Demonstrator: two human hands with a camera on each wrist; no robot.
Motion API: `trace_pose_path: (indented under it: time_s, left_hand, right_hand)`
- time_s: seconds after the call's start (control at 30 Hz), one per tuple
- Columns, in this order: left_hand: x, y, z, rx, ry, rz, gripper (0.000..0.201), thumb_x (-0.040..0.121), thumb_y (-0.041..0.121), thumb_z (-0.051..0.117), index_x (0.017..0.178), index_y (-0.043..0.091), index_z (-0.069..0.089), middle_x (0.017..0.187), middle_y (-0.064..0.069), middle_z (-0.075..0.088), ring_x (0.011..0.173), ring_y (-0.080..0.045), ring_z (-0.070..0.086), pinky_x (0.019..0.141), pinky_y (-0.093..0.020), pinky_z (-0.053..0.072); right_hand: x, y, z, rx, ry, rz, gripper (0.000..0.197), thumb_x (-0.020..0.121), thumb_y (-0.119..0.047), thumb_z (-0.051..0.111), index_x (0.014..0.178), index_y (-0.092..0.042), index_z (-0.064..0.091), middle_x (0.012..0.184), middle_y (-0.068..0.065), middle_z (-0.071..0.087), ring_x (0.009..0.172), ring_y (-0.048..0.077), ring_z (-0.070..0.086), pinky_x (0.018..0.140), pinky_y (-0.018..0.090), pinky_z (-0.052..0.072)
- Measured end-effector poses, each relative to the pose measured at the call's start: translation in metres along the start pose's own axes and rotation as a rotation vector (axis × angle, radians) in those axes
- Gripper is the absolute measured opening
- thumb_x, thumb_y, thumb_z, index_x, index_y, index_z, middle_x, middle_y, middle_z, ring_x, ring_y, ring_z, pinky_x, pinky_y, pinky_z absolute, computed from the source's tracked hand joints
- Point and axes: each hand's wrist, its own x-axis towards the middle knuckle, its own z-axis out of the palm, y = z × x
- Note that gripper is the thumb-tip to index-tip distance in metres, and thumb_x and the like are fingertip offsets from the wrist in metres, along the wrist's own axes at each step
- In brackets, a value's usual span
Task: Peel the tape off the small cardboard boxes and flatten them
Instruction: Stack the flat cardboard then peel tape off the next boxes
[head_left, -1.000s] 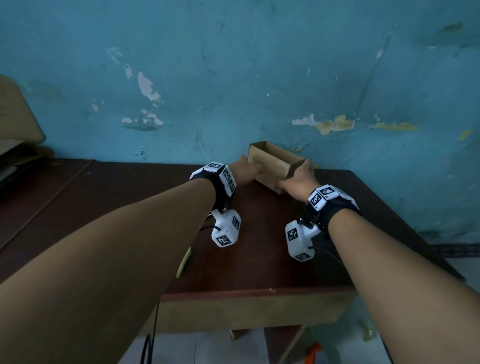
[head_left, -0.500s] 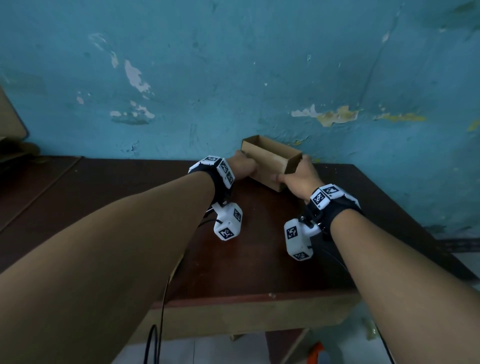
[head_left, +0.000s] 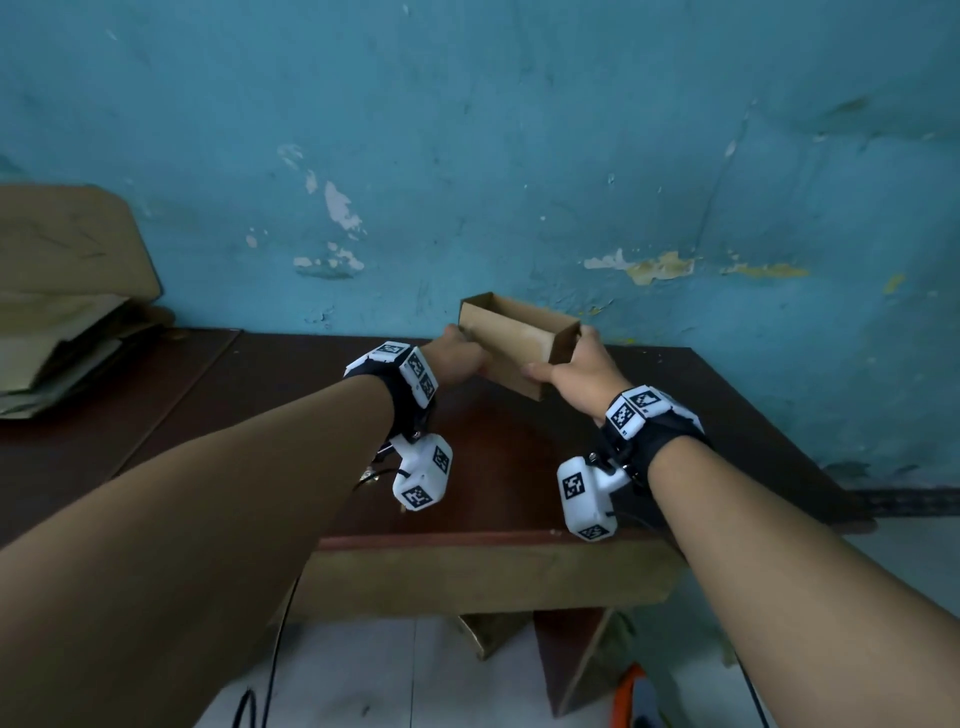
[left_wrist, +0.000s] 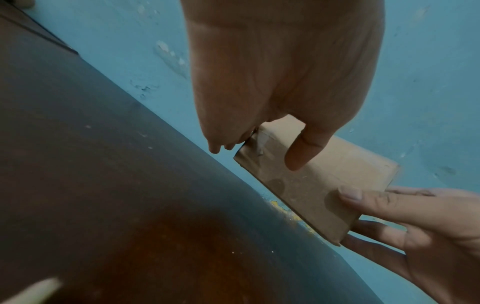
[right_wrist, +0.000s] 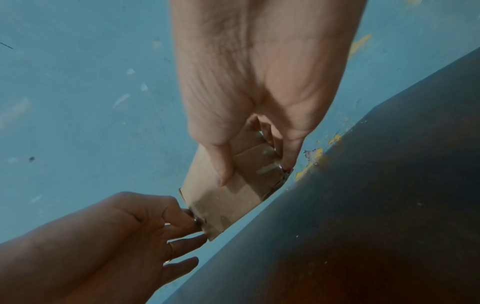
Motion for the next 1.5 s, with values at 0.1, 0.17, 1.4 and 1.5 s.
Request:
trace_pose_path:
  time_s: [0.1, 0.17, 1.4, 1.5]
  left_hand:
    - [-0.028, -0.007, -0.013, -0.024, 0.017, 0.002, 0.064, 0.087, 0.013, 0.072, 0.145, -0.006, 0.049, 0.135, -0.022, 0.058, 0.126, -0.035, 0.06, 0.093, -0.034, 0.05]
    - [-0.047, -0.009, -0.024, -0.053, 0.031, 0.006, 0.073, 0.086, 0.014, 0.073, 0.15, -0.008, 0.046, 0.147, -0.025, 0.057, 0.139, -0.04, 0.056, 0.105, -0.044, 0.051]
    - [-0.166, -0.13, -0.073, -0.566, 0.363, 0.181, 0.08, 0.075, 0.063, 0.082, 0.146, 0.044, 0.051, 0.145, -0.011, 0.043, 0.126, -0.031, 0.065, 0.097, -0.047, 0.065]
    - [-0.168, -0.129, -0.075, -0.573, 0.371, 0.214, 0.086, 0.071, 0.067, 0.081, 0.148, 0.043, 0.053, 0.146, -0.013, 0.048, 0.127, -0.026, 0.065, 0.094, -0.03, 0.063]
  right_hand:
    - [-0.021, -0.012, 0.005, -0.002, -0.017, -0.016, 0.089, 0.09, -0.03, 0.092, 0.156, -0.007, 0.037, 0.156, 0.012, 0.054, 0.143, 0.033, 0.055, 0.116, 0.04, 0.045]
    - [-0.035, -0.019, 0.009, 0.014, -0.033, -0.019, 0.09, 0.09, -0.03, 0.092, 0.157, -0.007, 0.037, 0.157, 0.012, 0.054, 0.145, 0.033, 0.054, 0.121, 0.045, 0.045]
    - [-0.133, -0.034, 0.118, 0.64, -0.045, -0.029, 0.04, 0.105, -0.054, 0.067, 0.128, -0.022, 0.07, 0.13, -0.002, 0.075, 0.127, 0.013, 0.068, 0.116, 0.048, 0.053]
    - [-0.138, -0.038, 0.111, 0.661, -0.055, -0.029, 0.028, 0.109, -0.052, 0.062, 0.123, -0.03, 0.074, 0.13, -0.005, 0.077, 0.128, 0.013, 0.069, 0.112, 0.043, 0.056]
